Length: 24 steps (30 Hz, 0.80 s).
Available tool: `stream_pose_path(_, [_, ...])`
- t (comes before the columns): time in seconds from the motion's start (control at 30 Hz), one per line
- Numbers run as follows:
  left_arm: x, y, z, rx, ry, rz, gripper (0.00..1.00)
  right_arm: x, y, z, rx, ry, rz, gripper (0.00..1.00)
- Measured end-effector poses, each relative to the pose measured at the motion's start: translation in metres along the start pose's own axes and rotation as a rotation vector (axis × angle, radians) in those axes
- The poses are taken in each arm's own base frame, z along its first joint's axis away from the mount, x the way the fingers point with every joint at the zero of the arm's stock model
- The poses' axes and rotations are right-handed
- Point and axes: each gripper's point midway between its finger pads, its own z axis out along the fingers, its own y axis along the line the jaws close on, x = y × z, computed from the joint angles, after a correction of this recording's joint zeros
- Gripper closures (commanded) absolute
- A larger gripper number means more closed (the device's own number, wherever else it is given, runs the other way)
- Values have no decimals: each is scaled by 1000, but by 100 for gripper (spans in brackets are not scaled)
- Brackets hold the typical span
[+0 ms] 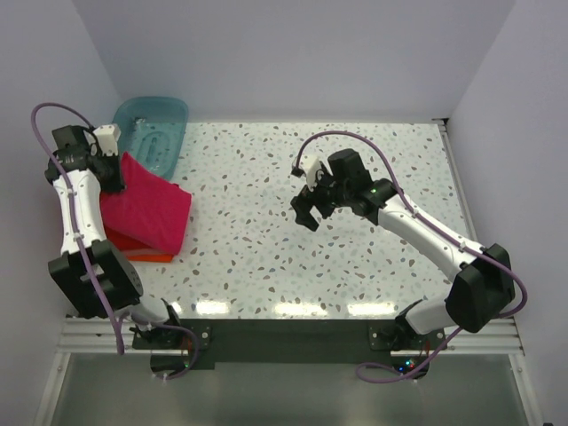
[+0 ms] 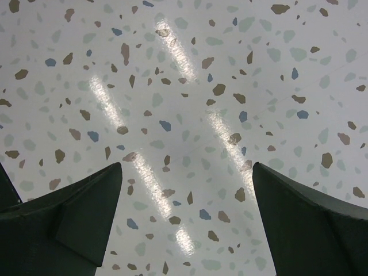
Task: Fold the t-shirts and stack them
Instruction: Neatly place the folded tshirt to the corner, then reset both grippers
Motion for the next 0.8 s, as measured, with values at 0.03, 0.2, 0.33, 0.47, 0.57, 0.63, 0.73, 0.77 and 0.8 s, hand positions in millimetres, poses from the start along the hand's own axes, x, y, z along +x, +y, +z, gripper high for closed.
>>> stream_pose_path(0.03, [1,6,3,-10,2,2,100,0,0,0,0,0,0,1])
stream_pose_path(0.2, [8,33,23,-62,27,23,83,1,0,1,-2,2,-1,1])
stream_pose_path(0.33, [21,52,39,-116,62,47,37,1,0,0,-3,3,-7,1])
stream_pose_path(0.47, [18,65,42,-160,55,91,7,2,1,-1,-4,15,-3,1])
stream_pose_path(0.57, [4,65,39,-170,20,124,0,2,-3,-4,12,20,2,1])
stream_pose_path(0.63, [-12,57,36,-166,-11,160,0,2,-8,-6,24,24,12,1])
stream_pose_path(0.73, [-46,25,32,-130,-79,238,0,4,-24,-13,59,25,48,1])
stream_pose_path(0.77, [-58,9,30,-108,-106,269,0,5,-31,-15,75,26,64,1])
stream_pose_path(0.8, [-69,-9,29,-82,-131,302,0,8,-39,-19,92,26,84,1])
